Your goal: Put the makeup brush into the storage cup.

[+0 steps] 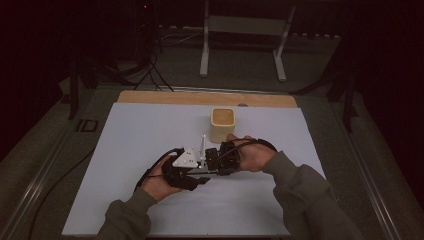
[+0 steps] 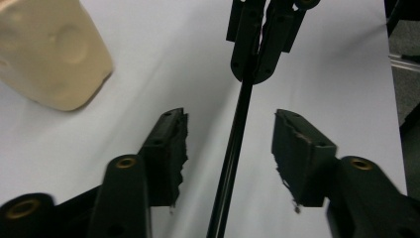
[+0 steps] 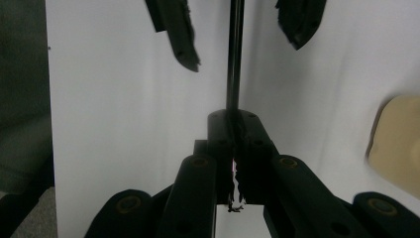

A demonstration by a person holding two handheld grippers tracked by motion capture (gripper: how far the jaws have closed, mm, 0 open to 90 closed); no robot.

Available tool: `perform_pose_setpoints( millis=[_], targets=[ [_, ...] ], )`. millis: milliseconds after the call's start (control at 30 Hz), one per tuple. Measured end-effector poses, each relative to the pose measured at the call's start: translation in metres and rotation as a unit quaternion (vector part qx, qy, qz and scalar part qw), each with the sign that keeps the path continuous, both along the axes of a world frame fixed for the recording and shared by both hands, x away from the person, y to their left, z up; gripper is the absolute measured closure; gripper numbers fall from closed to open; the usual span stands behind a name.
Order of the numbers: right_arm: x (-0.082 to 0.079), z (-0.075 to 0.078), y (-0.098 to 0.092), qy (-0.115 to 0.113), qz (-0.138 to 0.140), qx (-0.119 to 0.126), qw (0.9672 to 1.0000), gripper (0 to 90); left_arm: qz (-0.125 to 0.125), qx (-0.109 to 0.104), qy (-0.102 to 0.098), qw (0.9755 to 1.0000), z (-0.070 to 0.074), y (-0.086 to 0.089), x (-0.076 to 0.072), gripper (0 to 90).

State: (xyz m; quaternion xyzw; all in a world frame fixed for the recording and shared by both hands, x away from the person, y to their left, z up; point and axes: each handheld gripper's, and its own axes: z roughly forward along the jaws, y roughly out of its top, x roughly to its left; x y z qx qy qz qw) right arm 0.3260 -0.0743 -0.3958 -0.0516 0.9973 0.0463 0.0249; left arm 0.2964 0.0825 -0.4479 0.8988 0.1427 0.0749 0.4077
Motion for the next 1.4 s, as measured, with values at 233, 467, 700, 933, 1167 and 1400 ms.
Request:
perform_pose_setpoints(
  millis=[233, 467, 700, 933, 1167, 1400],
  targets=[
    [0.001, 0.000, 0.000, 0.001, 0.014, -0.007, 0.9999, 86.0, -0.015, 0.024, 0.005, 0.9996, -0.001, -0.001, 0.001, 66.5],
    [0.000, 0.000, 0.000, 0.000, 0.019, -0.015, 0.9997, 85.6, -0.029, 0.029, 0.013, 0.9991, -0.002, -0.003, 0.001, 83.0],
    [0.002, 0.001, -0.005, -0.008, -0.017, 0.011, 0.9997, 41.7, 0.022, -0.029, 0.031, 0.9988, -0.007, -0.006, -0.003, 85.5],
    [0.004, 0.011, -0.014, -0.037, -0.042, 0.051, 0.9971, 26.4, 0.007, -0.005, 0.013, 0.9999, -0.003, 0.004, 0.000, 85.5],
    [0.005, 0.015, -0.020, -0.048, -0.059, 0.067, 0.9948, 25.4, 0.022, -0.026, 0.015, 0.9993, -0.004, 0.008, 0.001, 85.5],
    [0.010, 0.015, -0.030, -0.061, -0.089, 0.081, 0.9908, 24.2, 0.033, -0.038, 0.011, 0.9987, -0.002, 0.010, 0.001, 85.5]
  ],
)
